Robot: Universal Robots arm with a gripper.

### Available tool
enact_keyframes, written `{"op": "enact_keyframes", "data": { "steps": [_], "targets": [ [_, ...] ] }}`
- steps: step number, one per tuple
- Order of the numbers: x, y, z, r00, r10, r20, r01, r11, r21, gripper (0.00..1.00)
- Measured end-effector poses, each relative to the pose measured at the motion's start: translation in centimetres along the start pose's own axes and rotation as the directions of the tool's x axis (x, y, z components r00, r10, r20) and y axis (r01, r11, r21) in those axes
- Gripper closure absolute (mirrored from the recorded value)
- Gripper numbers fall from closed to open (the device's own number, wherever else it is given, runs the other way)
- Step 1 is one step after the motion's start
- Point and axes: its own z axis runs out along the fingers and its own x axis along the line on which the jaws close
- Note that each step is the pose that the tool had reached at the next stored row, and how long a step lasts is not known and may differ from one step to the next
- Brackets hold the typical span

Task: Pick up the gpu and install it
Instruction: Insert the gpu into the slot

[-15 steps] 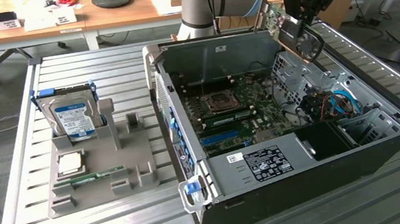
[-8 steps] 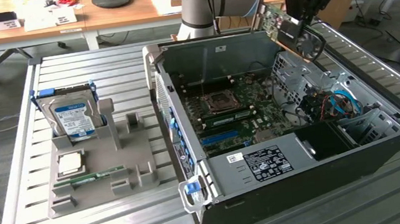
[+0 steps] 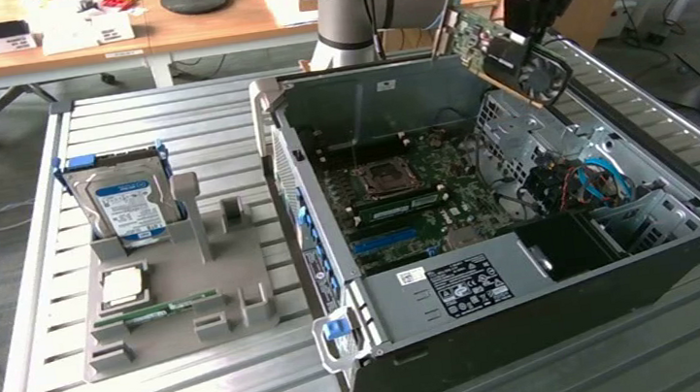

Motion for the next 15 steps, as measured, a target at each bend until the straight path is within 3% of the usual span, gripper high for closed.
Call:
{"op": "enact_keyframes", "data": {
  "steps": [4, 8, 15],
  "targets": [
    [0.0, 0.0, 0.01, 0.998, -0.063, -0.0036, 0.063, 0.998, -0.0015, 0.73],
    [0.0, 0.0, 0.02, 0.9919, -0.126, -0.007, 0.126, 0.992, -0.0032, 0.73],
    [0.0, 0.0, 0.03, 0.9703, -0.242, -0.0131, 0.242, 0.9703, -0.0069, 0.73]
  ]
}}
